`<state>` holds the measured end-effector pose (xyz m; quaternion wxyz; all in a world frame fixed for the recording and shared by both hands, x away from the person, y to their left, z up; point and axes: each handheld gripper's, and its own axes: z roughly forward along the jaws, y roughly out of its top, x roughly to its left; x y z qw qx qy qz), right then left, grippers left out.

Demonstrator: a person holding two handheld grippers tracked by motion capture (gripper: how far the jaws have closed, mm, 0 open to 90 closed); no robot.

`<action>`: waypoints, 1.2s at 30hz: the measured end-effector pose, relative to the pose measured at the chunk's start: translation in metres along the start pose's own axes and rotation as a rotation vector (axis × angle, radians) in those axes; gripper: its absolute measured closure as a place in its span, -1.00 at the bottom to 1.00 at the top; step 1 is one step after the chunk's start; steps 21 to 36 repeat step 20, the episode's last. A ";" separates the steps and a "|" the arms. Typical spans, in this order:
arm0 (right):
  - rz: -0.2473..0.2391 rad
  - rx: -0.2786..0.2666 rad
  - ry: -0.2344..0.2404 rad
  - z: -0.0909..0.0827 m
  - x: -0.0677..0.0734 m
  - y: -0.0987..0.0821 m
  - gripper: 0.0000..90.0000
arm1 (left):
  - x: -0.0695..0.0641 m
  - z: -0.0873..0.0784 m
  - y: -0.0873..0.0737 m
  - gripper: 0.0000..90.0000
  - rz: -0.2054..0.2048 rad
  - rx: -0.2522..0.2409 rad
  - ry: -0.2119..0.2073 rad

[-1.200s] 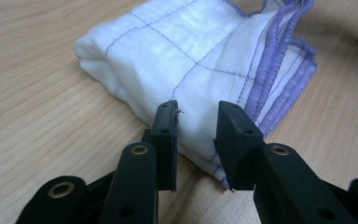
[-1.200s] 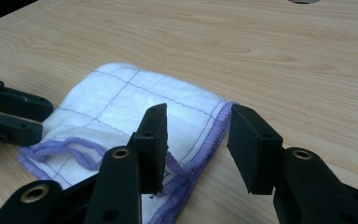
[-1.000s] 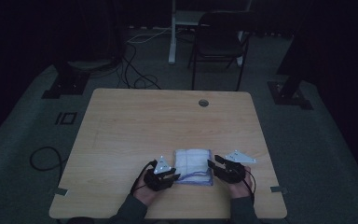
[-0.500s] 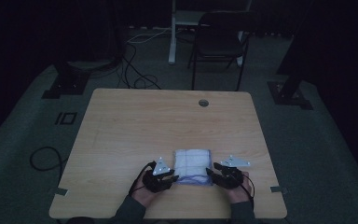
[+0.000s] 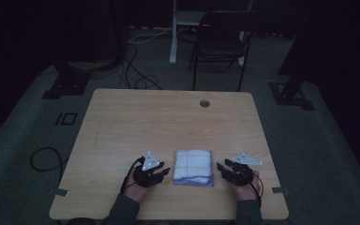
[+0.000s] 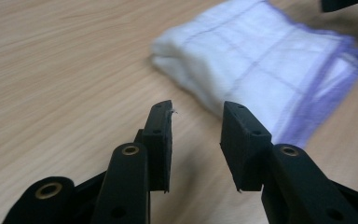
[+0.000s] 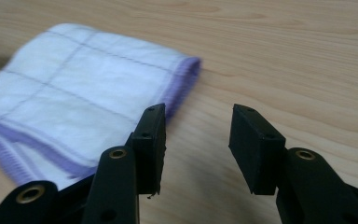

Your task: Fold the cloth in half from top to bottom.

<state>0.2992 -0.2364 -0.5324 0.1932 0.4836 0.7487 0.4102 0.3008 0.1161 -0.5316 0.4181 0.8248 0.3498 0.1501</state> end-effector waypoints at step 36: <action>-0.017 0.027 -0.057 0.011 -0.014 0.005 0.25 | 0.049 -0.007 -0.008 0.37 -0.102 0.033 0.152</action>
